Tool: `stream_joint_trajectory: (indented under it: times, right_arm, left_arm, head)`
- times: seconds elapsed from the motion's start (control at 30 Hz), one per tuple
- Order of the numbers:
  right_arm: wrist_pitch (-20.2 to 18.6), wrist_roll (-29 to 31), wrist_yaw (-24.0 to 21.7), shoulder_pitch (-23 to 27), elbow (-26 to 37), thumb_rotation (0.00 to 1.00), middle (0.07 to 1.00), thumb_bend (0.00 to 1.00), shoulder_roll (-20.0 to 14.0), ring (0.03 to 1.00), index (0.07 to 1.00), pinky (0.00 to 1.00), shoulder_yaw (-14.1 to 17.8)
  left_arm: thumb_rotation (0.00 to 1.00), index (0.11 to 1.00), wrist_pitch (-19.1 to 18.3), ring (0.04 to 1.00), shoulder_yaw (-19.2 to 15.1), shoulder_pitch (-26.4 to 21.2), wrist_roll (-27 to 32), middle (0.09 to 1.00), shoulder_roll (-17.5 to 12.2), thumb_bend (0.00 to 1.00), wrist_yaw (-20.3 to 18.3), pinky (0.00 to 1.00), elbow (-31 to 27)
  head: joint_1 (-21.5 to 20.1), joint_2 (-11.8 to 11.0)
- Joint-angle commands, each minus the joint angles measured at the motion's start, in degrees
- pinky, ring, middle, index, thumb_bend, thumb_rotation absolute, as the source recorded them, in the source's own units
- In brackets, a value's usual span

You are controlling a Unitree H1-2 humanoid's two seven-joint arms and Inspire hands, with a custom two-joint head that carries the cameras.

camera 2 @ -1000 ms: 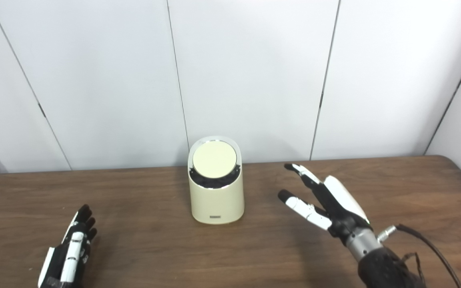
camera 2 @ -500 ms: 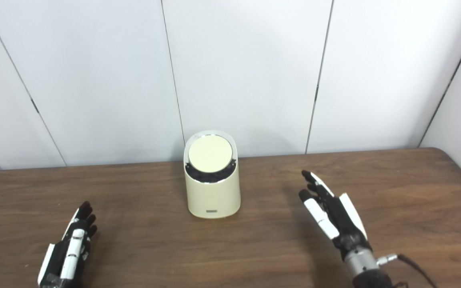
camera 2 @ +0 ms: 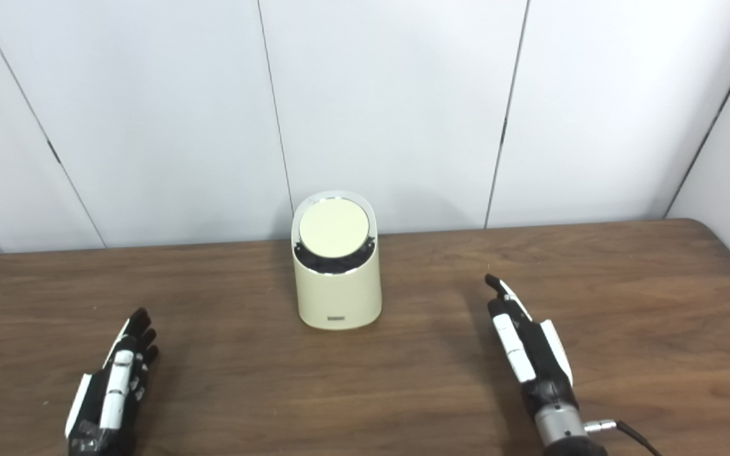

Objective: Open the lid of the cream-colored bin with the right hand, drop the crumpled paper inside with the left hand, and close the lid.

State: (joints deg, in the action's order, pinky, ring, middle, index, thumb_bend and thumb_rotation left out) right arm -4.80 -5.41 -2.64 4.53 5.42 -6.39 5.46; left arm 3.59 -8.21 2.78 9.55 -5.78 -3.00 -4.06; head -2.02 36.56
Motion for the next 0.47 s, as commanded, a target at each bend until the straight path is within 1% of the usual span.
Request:
stream_joint_trajectory:
  times: [0.0, 0.13, 0.3, 0.43]
  right_arm:
    - [3.1, 1.1, 0.6, 1.0, 0.9, 1.00, 0.985, 0.57, -0.3, 0.996, 0.931, 1.00, 0.3]
    - [3.6, 1.8, 0.7, 1.0, 0.4, 1.00, 0.986, 0.55, -0.7, 0.994, 0.941, 0.99, 0.5]
    - [3.6, 2.8, 0.4, 1.0, -0.1, 1.00, 0.991, 0.60, -1.1, 0.996, 0.955, 1.00, 0.5]
    - [4.1, 4.1, 0.0, 1.1, -0.8, 1.00, 0.996, 0.61, -1.4, 0.996, 0.966, 1.00, 0.6]
  left_arm:
    - [0.91, 0.995, 0.8, 1.000, 0.3, 1.3, 0.4, 1.000, 0.6, 0.48, -0.2, 1.00, 0.3]
    - [0.94, 0.998, 0.7, 1.000, 0.4, 1.3, 0.4, 1.000, 0.6, 0.49, -0.3, 1.00, -0.1]
    - [0.95, 0.999, 0.1, 1.000, 0.5, 1.4, 0.6, 1.000, 0.7, 0.49, -0.2, 1.00, -0.6]
    - [0.93, 0.988, -0.1, 1.000, 0.1, 1.4, 1.0, 0.997, 1.0, 0.52, 0.1, 1.00, -0.9]
  head:
    - [0.4, 0.4]
    - [1.3, 1.6]
    - [1.8, 2.3]
    - [2.1, 2.8]
